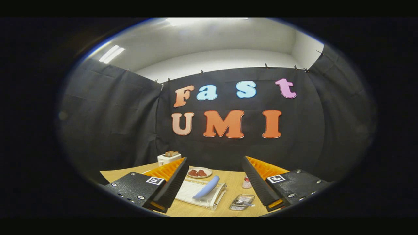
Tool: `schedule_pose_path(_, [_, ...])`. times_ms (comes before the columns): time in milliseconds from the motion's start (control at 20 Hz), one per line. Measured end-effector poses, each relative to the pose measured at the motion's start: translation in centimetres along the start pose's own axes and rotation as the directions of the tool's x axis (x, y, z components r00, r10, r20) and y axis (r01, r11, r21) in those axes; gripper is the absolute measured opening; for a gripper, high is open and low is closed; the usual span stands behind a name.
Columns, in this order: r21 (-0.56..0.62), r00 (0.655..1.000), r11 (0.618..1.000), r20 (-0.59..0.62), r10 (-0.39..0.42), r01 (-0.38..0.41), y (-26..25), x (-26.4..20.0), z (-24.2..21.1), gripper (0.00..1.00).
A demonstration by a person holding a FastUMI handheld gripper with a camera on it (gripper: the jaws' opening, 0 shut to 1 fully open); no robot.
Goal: Take the plate from the dish rack, then take the spoon from the basket and place it into the plate.
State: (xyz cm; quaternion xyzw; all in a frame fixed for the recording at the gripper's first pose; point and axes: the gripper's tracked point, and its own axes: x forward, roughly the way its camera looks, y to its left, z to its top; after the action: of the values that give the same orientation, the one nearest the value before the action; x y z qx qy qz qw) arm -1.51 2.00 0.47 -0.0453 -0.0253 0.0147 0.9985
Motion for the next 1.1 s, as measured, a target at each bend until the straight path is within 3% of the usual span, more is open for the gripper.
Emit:
schedule_pose_path(650, [0.031,0.977,0.999,-0.209,0.031,-0.025,1.2,2.9,-4.3,0.99])
schedule_pose_path(900, [0.065,0.942,0.997,-0.329,0.057,-0.038,1.9,5.2,-6.6,0.99])
schedule_pose_path(1100, [0.079,0.894,0.996,-0.442,0.067,-0.036,2.3,7.3,-9.4,0.99])
